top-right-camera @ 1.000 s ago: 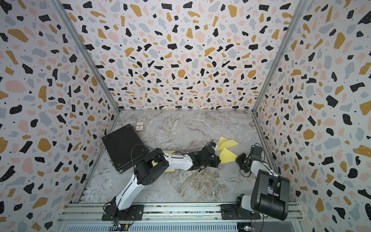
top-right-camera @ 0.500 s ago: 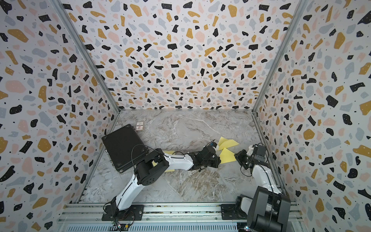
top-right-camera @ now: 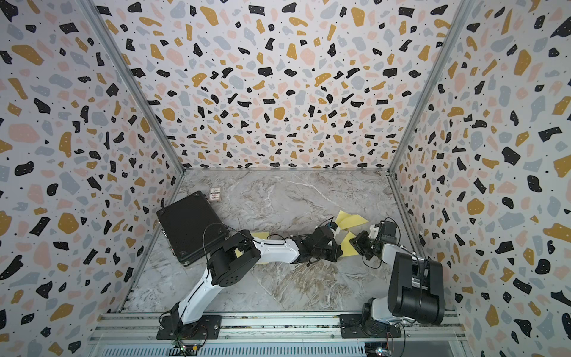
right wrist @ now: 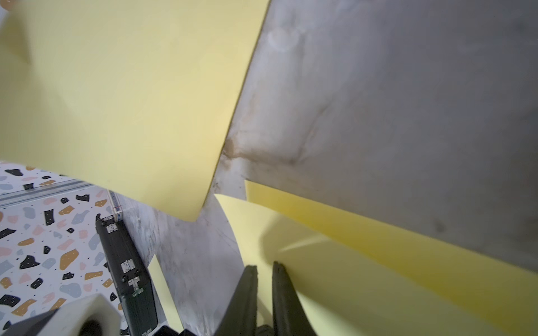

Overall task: Fold the square paper diagonally
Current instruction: Fold the paper at the center of the board.

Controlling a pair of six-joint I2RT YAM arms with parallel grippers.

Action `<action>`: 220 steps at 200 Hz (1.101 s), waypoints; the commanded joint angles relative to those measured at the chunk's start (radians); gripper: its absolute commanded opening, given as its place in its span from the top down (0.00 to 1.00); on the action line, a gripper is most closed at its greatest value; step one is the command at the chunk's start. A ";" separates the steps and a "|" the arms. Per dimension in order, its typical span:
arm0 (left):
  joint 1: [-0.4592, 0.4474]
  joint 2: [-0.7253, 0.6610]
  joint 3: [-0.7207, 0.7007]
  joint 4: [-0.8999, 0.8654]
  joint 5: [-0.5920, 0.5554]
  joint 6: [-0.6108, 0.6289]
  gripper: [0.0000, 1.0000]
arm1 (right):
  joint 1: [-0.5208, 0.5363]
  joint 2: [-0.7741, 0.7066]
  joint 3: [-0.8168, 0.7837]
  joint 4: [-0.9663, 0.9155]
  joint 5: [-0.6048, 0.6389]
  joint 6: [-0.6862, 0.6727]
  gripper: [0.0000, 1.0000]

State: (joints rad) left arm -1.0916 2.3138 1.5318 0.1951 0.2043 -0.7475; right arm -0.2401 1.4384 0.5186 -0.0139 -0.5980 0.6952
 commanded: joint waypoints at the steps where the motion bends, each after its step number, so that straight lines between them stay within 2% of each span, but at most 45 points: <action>1: -0.005 0.008 -0.014 -0.064 0.018 0.008 1.00 | 0.004 0.008 0.037 -0.076 0.053 -0.030 0.84; 35: -0.002 -0.013 -0.026 -0.079 0.029 0.029 0.98 | 0.004 0.023 0.062 -0.145 0.084 -0.063 0.85; 48: -0.001 -0.029 -0.040 -0.077 0.030 0.034 0.94 | 0.004 0.029 0.067 -0.155 0.089 -0.066 0.85; 89: 0.001 -0.110 -0.089 -0.043 0.063 0.058 0.71 | -0.001 0.046 0.069 -0.174 0.124 -0.079 0.86; 125: 0.000 -0.246 -0.176 -0.083 0.080 0.075 0.66 | -0.017 0.030 0.089 -0.209 0.169 -0.094 0.86; 145: -0.001 -0.373 -0.303 -0.083 0.034 0.088 0.65 | -0.032 -0.003 0.101 -0.228 0.200 -0.095 0.85; 175: 0.012 -0.545 -0.470 -0.192 -0.100 0.109 0.65 | -0.057 -0.036 0.114 -0.241 0.206 -0.085 0.84; 198: 0.068 -0.630 -0.577 -0.267 -0.172 0.096 0.64 | -0.061 -0.076 0.125 -0.246 0.179 -0.072 0.83; 220: 0.153 -0.680 -0.653 -0.315 -0.196 0.078 0.64 | -0.061 -0.138 0.129 -0.263 0.152 -0.070 0.82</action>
State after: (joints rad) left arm -1.0245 1.6718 0.9520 -0.0132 0.0998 -0.6662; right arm -0.2993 1.3746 0.6128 -0.2302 -0.4248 0.6228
